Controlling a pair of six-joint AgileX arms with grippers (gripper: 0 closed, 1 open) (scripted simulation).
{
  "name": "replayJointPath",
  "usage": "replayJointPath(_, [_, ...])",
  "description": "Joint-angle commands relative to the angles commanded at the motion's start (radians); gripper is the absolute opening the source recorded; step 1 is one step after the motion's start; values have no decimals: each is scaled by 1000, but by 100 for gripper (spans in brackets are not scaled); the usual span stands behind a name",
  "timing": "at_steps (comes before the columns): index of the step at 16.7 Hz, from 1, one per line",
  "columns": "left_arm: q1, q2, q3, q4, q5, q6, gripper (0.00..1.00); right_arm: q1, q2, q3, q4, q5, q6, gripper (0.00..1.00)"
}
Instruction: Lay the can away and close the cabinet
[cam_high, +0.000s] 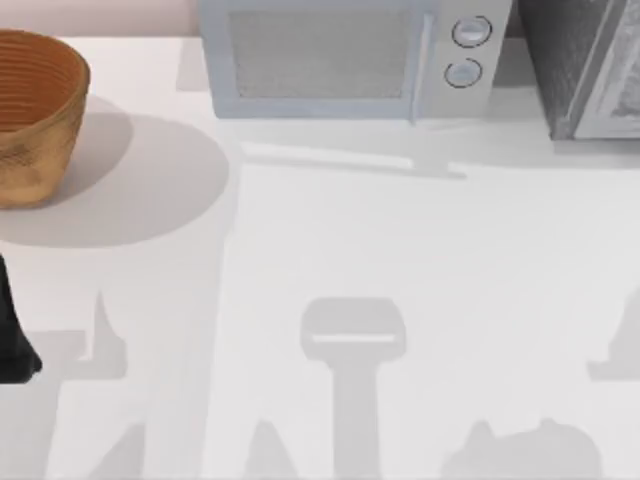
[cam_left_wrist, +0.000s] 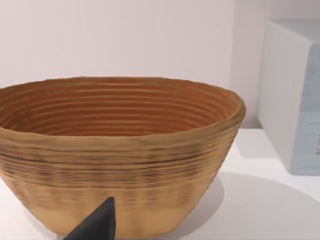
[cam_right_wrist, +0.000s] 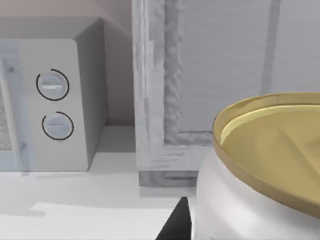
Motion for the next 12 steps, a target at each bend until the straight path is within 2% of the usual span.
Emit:
replayJointPath(6, [0,0,0,0,0,0,100,9,32,32,-6,3,3,0])
replayJointPath(9, [0,0,0,0,0,0,100,27,137,159,-38,16,7,0])
replayJointPath(12, [0,0,0,0,0,0,100,51,303,370,-89,40,8,0])
